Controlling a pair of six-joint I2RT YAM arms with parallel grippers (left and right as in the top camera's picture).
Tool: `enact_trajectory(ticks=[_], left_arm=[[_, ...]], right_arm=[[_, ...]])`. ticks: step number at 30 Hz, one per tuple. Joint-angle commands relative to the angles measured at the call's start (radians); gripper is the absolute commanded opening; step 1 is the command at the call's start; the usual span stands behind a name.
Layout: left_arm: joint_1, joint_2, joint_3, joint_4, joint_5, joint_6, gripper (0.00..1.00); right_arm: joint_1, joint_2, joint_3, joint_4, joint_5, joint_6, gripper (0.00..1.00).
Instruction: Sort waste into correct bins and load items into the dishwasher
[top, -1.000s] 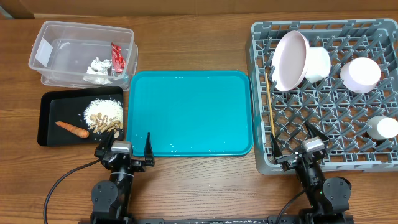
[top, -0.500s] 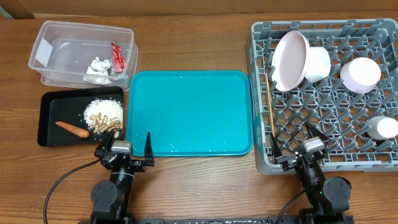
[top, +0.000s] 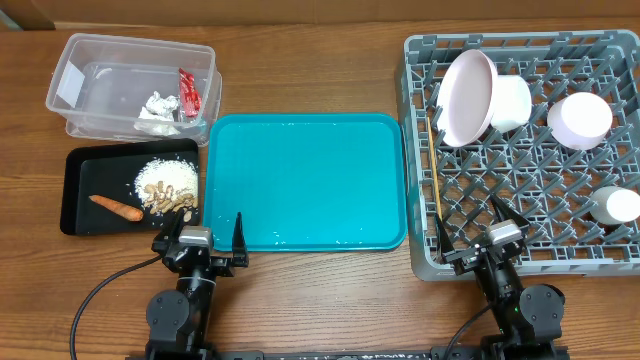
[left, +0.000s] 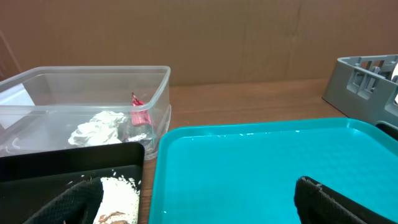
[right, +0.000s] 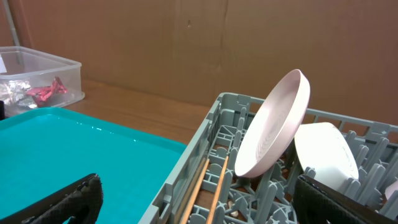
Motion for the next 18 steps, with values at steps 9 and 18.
enact_trajectory(ticks=[9, 18], left_arm=[[0.006, -0.01, -0.005, 0.001, 0.015, 0.019, 1.0], [0.006, -0.01, -0.005, 0.001, 0.015, 0.019, 1.0]], right_arm=[[-0.008, -0.011, -0.011, 0.006, -0.005, -0.005, 1.0], [-0.008, -0.011, -0.011, 0.005, -0.005, -0.005, 1.0]])
